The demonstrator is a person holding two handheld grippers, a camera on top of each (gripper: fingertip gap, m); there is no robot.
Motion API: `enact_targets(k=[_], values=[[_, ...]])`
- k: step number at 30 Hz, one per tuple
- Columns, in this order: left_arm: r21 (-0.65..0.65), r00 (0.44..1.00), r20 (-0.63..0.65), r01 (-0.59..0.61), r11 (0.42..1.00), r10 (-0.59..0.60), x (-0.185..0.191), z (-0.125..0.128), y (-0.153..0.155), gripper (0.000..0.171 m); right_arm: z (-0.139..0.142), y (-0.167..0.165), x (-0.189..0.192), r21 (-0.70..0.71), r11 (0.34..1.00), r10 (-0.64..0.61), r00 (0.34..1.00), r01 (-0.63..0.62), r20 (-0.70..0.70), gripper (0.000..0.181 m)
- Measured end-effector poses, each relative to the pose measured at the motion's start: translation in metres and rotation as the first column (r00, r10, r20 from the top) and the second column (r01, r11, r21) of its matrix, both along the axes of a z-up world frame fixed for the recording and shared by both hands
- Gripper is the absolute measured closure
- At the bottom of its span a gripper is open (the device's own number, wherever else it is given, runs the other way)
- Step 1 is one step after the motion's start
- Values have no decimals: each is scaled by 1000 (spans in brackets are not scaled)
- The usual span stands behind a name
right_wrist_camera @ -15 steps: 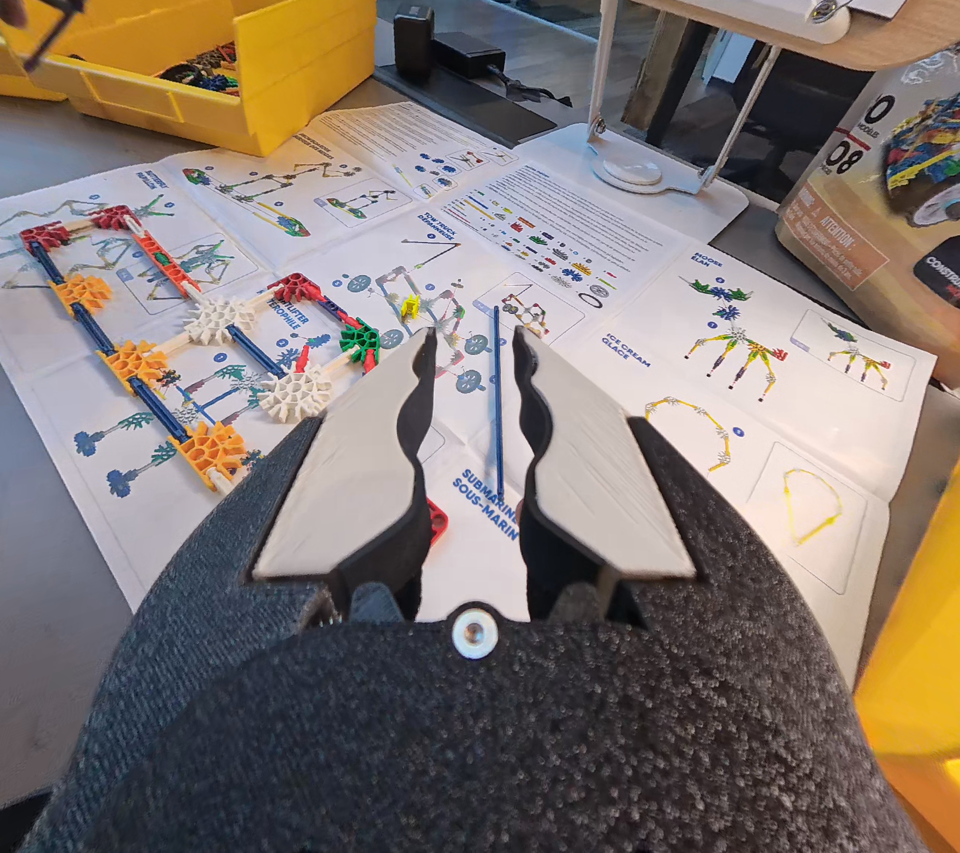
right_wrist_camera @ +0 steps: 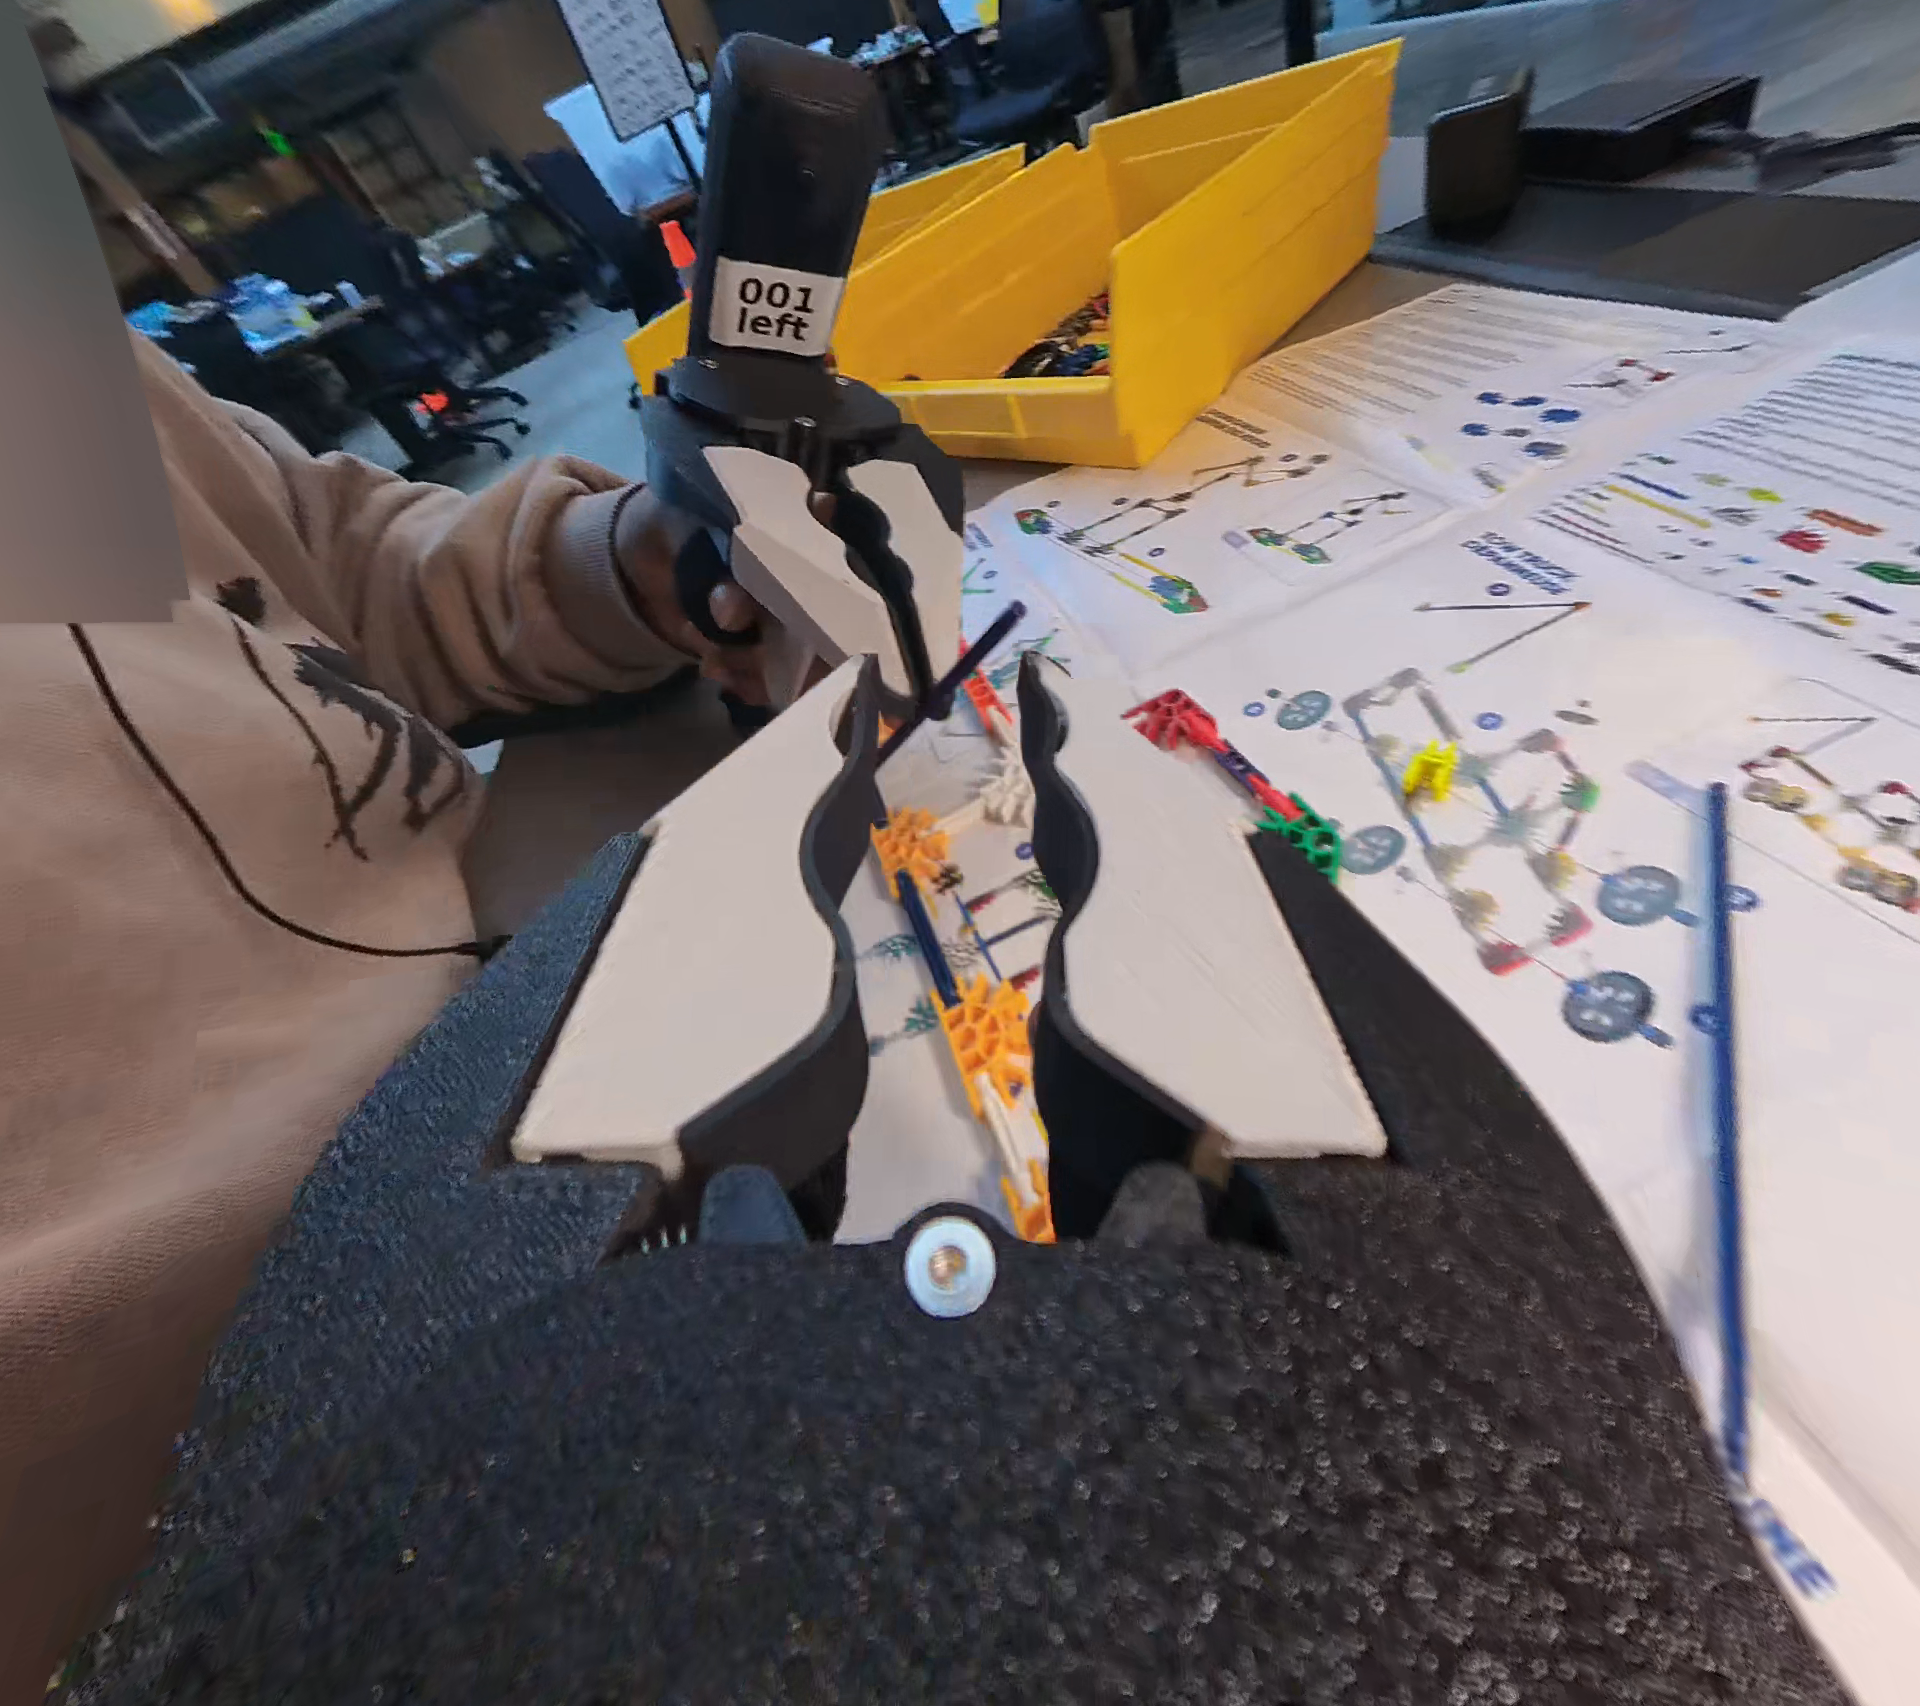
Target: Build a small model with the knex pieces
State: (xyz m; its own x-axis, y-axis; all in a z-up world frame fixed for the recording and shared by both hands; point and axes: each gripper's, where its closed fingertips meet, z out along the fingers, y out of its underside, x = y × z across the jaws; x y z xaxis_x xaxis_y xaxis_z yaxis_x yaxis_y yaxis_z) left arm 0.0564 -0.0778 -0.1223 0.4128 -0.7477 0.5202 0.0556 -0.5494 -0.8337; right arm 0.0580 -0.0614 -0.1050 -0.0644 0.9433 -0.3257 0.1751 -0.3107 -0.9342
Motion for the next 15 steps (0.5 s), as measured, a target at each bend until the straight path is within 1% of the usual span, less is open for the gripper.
enact_targets(k=[1,3,5,10,12,15], values=[[-2,1000,18,-2,1000,2,2,1,0,171,1,-5,-3,-21,1000,20,1000,-20,-7,157],[-12,998,61,14,1000,-14,5,5,-2,171,-2,-10,-8,-38,999,36,999,-36,-1,166],[-5,998,55,10,1000,-9,6,4,-3,171,-6,-11,-9,-29,999,38,999,-37,14,177],[-19,998,59,-5,1000,6,6,2,-3,171,-6,-11,-8,-71,996,51,999,-50,17,179],[-7,999,23,-25,1000,25,3,-1,0,170,-3,-8,-9,-92,995,44,999,-43,8,179],[63,991,-104,-80,995,86,-11,-9,7,158,8,7,-4,-125,992,2,1000,-6,-27,179]])
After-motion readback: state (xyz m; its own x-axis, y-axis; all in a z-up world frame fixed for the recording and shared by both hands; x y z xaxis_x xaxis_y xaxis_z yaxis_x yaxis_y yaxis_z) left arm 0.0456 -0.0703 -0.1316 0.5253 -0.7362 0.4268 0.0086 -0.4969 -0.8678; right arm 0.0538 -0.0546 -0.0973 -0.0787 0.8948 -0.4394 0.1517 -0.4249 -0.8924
